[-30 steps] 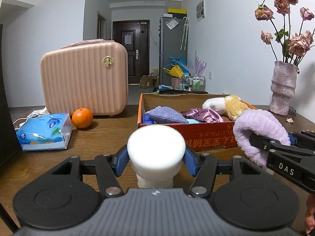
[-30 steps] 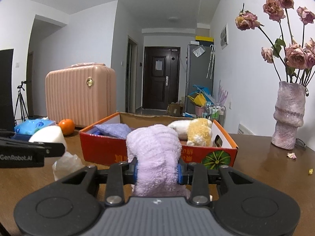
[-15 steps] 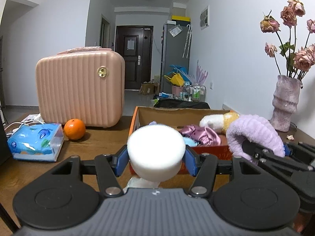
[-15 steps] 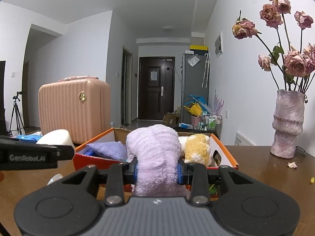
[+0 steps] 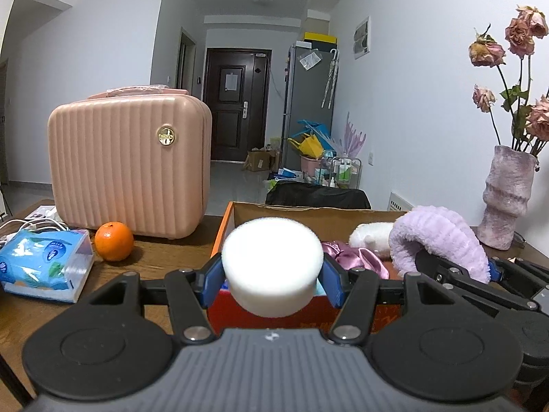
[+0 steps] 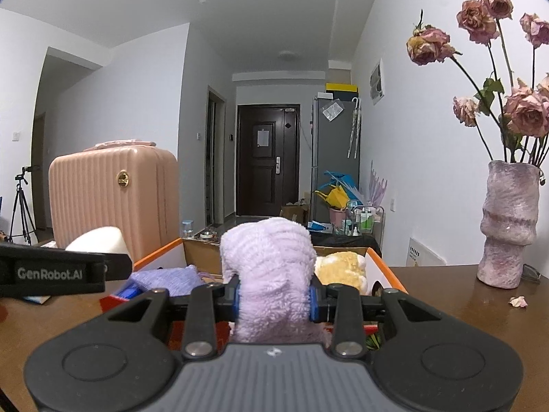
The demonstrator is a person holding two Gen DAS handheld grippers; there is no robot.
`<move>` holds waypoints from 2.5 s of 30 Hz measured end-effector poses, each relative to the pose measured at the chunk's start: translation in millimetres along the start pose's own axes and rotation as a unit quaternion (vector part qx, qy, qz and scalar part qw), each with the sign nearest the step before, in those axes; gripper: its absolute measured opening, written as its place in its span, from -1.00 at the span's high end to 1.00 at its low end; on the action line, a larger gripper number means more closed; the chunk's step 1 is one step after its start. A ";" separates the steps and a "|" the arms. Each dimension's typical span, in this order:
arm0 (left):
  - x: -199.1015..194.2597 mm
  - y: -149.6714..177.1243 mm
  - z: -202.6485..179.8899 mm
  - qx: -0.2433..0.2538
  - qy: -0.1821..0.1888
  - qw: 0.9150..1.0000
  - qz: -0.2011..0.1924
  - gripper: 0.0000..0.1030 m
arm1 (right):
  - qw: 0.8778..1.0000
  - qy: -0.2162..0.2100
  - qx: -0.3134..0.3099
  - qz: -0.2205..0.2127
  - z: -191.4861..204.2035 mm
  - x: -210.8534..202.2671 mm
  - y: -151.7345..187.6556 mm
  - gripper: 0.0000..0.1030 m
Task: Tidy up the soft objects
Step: 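Carry the sponge and headband with both tools over the cardboard box, then open both tools to drop the sponge and headband into the box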
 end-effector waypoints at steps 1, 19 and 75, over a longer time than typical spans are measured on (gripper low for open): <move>3.2 -0.6 -0.4 0.000 0.000 1.000 0.001 -0.16 | 1.000 -0.001 0.001 0.001 0.4 2.3 -0.1 0.36; 58.8 -15.0 -15.4 0.008 0.007 1.000 -0.003 -0.16 | 1.000 -0.007 0.010 -0.004 -6.2 53.7 -11.4 0.36; 122.8 -35.2 9.3 -0.057 -0.075 0.996 -0.009 -1.00 | 0.998 0.045 0.041 0.018 -23.3 108.7 -12.7 -1.00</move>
Point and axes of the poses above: each gripper's, at about its wrist camera, not at the fingertips, and x roughly the way its jaws point, z to its left, y to its underside, the point moved 4 cm from there along x, roughly the way its jaws point, and after that the axes turned 11 degrees about -x, right-handed, at the moved point
